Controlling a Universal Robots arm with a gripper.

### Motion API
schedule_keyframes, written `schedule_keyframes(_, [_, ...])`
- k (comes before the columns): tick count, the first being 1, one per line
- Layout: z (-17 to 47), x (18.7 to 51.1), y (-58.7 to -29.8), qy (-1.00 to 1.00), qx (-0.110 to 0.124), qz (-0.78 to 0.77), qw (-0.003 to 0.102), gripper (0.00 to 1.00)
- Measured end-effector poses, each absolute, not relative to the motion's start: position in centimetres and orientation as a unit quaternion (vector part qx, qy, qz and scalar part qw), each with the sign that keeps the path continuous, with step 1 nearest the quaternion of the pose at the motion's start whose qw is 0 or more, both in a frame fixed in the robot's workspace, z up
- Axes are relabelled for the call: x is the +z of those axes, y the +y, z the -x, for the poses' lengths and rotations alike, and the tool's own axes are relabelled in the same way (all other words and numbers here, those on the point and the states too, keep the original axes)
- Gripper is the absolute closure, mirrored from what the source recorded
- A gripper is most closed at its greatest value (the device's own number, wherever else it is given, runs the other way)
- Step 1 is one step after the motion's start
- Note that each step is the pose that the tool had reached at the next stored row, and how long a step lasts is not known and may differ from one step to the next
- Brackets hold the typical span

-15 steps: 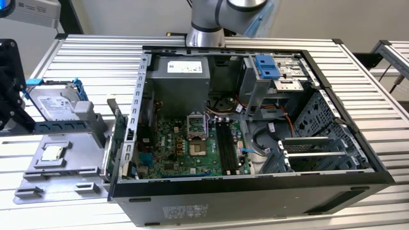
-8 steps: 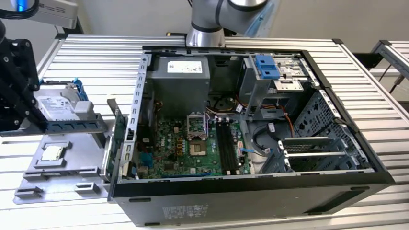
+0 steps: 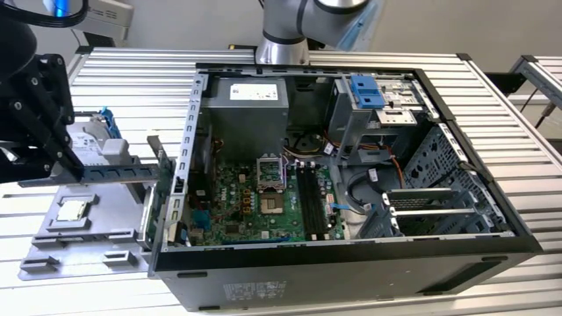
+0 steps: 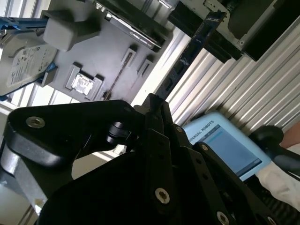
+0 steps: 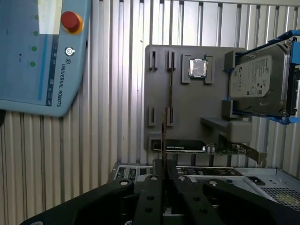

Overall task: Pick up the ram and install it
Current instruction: 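Pick up the ram and move it above insertion slot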

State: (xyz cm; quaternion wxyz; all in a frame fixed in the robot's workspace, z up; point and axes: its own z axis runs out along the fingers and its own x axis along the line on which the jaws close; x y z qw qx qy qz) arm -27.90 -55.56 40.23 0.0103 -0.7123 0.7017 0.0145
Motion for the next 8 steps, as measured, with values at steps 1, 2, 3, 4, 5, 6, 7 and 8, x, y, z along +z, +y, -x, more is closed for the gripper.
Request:
schedule_keyframes(1, [27.7, 40.2, -55.6, 0.702, 0.014, 0.712, 0.010, 1.00])
schedule_keyframes(2, [27.5, 40.2, -55.6, 0.702, 0.015, 0.712, 0.010, 1.00])
schedule_keyframes(3, [27.3, 40.2, -55.6, 0.702, 0.015, 0.712, 0.010, 1.00])
schedule_keyframes(4, [27.1, 40.2, -55.6, 0.702, 0.015, 0.712, 0.010, 1.00])
schedule_keyframes(5, [26.8, 40.2, -55.6, 0.702, 0.015, 0.712, 0.010, 1.00])
schedule_keyframes(6, [26.6, 40.2, -55.6, 0.702, 0.015, 0.712, 0.010, 1.00])
schedule_keyframes(7, [26.4, 40.2, -55.6, 0.702, 0.015, 0.712, 0.010, 1.00])
schedule_keyframes(8, [26.2, 40.2, -55.6, 0.702, 0.015, 0.712, 0.010, 1.00])
